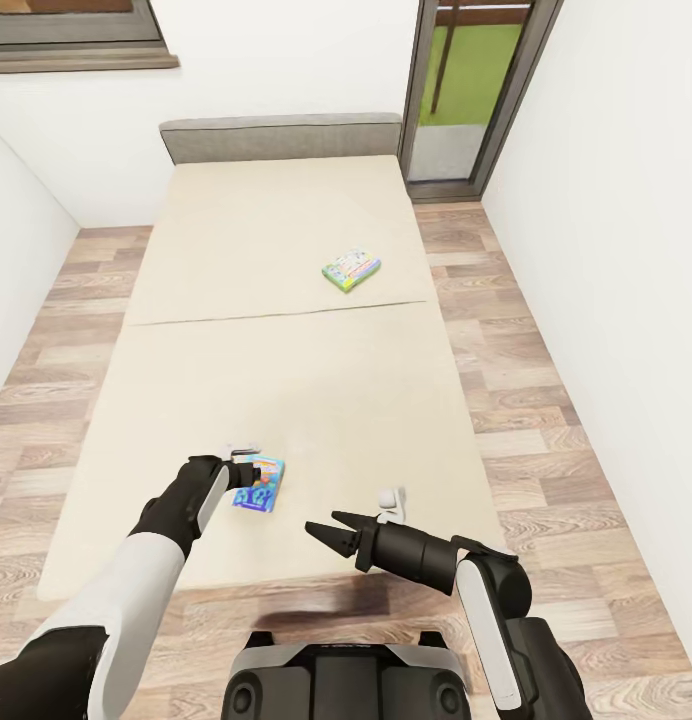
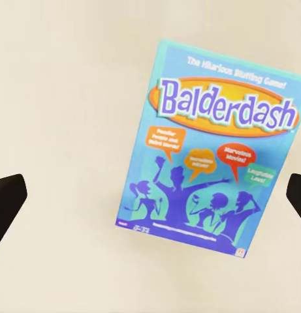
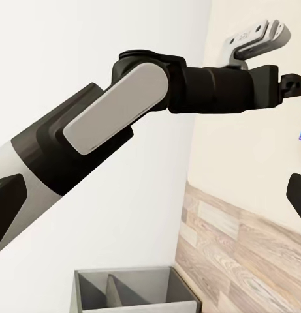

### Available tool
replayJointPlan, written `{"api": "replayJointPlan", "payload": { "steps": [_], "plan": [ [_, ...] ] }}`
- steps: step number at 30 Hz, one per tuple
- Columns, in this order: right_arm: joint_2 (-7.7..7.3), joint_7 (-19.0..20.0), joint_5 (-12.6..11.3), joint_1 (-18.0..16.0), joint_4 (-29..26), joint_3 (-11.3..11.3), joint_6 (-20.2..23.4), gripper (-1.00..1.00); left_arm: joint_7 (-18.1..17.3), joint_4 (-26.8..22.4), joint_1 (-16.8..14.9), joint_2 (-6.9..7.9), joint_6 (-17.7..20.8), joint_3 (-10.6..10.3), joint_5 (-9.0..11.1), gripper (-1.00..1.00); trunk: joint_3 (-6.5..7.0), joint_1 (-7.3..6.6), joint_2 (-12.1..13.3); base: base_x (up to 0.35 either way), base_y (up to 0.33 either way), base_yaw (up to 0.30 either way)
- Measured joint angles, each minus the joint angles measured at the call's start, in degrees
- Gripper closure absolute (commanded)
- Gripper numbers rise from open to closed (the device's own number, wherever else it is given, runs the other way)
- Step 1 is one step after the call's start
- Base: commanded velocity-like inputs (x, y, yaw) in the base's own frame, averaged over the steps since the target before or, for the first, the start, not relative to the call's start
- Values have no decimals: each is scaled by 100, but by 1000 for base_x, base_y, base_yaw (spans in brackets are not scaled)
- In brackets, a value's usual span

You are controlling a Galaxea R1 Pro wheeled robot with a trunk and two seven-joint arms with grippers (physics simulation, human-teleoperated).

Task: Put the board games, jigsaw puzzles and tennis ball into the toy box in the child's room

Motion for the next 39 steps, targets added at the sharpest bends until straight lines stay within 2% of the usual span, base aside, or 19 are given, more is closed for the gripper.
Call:
{"api": "replayJointPlan", "payload": {
  "steps": [13,39],
  "plan": [
    [0,-14,0,0,6,7,-5,-100,0,2,1,-28,0,0,1,-100,0,0,0,72,45,0],
    [0,-25,1,0,3,33,-13,-100,0,0,1,-35,0,2,0,-100,0,0,0,4,2,0]
  ]
}}
